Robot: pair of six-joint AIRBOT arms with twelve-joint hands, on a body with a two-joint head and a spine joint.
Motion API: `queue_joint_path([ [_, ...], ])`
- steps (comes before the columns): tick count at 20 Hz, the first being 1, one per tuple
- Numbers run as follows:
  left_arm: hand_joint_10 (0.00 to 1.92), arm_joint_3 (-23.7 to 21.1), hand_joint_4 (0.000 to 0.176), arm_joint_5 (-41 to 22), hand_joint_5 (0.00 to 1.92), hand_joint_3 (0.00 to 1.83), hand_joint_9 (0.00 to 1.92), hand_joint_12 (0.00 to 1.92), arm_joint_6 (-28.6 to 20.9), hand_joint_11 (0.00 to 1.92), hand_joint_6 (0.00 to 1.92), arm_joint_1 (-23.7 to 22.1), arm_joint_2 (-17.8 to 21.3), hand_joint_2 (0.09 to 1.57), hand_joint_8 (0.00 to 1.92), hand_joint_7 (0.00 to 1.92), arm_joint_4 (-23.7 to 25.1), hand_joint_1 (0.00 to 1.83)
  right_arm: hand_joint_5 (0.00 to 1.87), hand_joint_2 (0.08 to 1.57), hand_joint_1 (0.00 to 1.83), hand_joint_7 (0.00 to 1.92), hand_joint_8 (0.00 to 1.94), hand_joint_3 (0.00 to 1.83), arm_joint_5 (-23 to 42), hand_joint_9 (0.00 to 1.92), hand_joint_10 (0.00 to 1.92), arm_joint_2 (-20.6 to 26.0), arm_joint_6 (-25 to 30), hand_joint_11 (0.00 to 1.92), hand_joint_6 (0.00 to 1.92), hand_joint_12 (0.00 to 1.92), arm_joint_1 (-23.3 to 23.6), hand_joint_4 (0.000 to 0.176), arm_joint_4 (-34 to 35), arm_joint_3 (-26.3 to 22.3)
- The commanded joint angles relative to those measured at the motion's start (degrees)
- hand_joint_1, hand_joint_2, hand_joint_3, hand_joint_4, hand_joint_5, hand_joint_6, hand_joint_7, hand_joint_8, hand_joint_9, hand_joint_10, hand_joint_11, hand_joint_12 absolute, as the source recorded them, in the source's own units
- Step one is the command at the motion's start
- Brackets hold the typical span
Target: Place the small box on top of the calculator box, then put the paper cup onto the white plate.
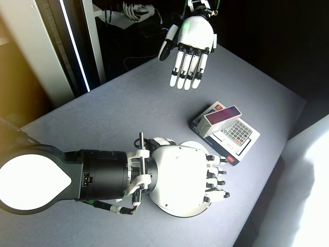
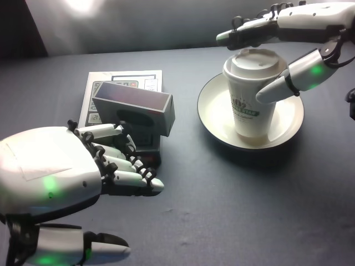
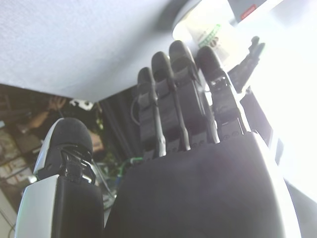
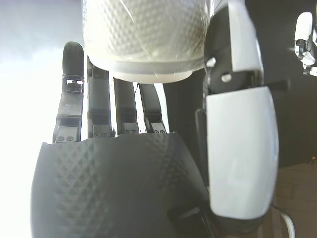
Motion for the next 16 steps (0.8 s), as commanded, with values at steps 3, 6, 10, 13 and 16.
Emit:
queue_joint_path([
  [3, 0.01, -0.2, 0.000, -5.7, 0.48, 0.00, 0.52, 0.96, -0.3, 0.00, 0.00, -0.6, 0.4, 1.28, 0.00, 0.55, -1.1, 0.22, 0.07, 0.95, 0.81, 0.18, 0.00, 0.00, 3.3, 0.20, 0.00, 1.1, 0.3, 0.00, 0.00, 0.85, 0.5, 0.000, 3.2, 0.3],
  [6, 0.00, -0.1, 0.000, -5.7, 0.47, 0.00, 0.51, 0.96, -0.3, 0.00, 0.00, -0.6, 0.4, 1.28, 0.00, 0.54, -1.1, 0.21, 0.06, 0.95, 0.82, 0.15, 0.00, 0.00, 3.3, 0.17, 0.00, 1.1, 0.3, 0.00, 0.00, 0.76, 0.5, 0.000, 3.2, 0.3],
  [10, 0.00, 0.0, 0.000, -5.7, 0.45, 0.00, 0.49, 0.89, -0.4, 0.00, 0.00, -0.6, 0.4, 1.29, 0.00, 0.51, -1.1, 0.17, 0.00, 0.94, 0.74, 0.06, 0.00, 0.00, 3.3, 0.08, 0.00, 1.2, 0.7, 0.00, 0.00, 0.53, 0.4, 0.000, 3.2, 0.3],
  [13, 0.01, 0.0, 0.000, -5.7, 0.47, 0.00, 0.51, 0.92, -0.4, 0.00, 0.01, -0.6, 0.4, 1.28, 0.01, 0.54, -1.1, 0.22, 0.00, 0.89, 0.71, 0.00, 0.00, 0.00, 3.2, 0.00, 0.00, 1.5, 1.7, 0.00, 0.00, 0.13, 0.1, 0.000, 3.2, -0.1],
  [16, 0.01, 0.0, 0.000, -5.7, 0.45, 0.00, 0.49, 0.90, -0.4, 0.00, 0.00, -0.6, 0.4, 1.29, 0.00, 0.51, -1.0, 0.19, 0.00, 0.78, 0.78, 0.00, 0.00, 0.00, 3.2, 0.00, 0.00, 2.5, 1.7, 0.00, 0.00, 0.01, -0.4, 0.000, 3.2, -1.7],
])
